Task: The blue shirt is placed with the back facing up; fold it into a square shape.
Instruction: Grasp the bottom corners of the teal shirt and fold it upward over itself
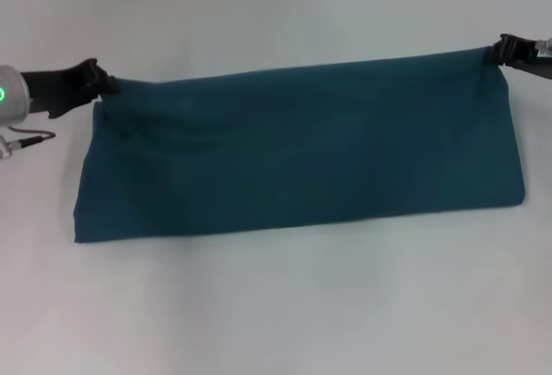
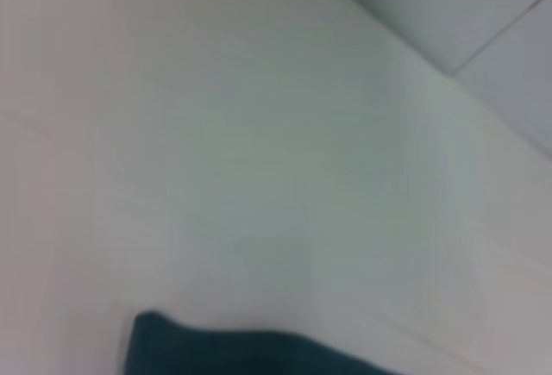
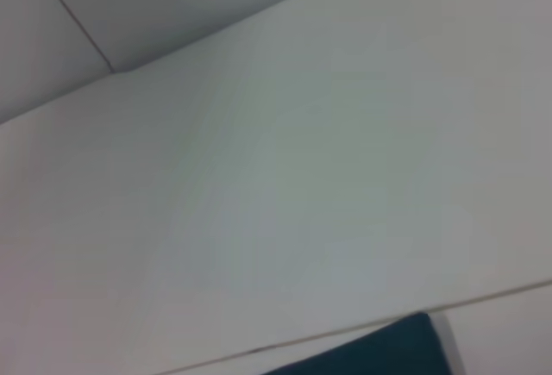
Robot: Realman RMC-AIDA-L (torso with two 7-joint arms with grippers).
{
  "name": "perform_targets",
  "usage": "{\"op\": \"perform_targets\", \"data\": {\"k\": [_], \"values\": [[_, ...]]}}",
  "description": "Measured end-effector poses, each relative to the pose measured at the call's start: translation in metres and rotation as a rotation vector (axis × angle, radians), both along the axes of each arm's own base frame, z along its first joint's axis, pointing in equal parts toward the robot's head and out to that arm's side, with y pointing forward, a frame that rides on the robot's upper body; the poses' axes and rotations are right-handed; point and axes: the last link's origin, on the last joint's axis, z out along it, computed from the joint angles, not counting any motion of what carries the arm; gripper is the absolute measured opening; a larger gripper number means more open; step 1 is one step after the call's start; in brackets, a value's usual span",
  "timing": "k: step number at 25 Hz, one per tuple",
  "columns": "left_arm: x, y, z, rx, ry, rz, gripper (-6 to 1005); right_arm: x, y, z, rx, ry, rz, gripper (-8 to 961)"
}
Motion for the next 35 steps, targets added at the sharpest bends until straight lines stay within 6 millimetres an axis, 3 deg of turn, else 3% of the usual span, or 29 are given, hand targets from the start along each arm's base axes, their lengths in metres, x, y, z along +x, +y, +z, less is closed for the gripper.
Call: {"op": "perform_targets", "data": {"k": [13, 26, 35], "values": [[0.003, 0.014, -0.017, 0.060, -0.005, 0.041, 75, -0.005, 0.016, -0.013, 0.075, -0.062, -0.021, 115], [-0.003, 0.015, -0.005, 0.142, -0.029, 0.068, 112, -0.035, 0.029, -0.020, 0.072, -0.092, 0.051, 123], [-0.002, 0.016, -0.005, 0.148, -0.027, 0.064, 138, -0.037, 0.031, -0.025, 0.075, -0.122, 0.058, 129]]}}
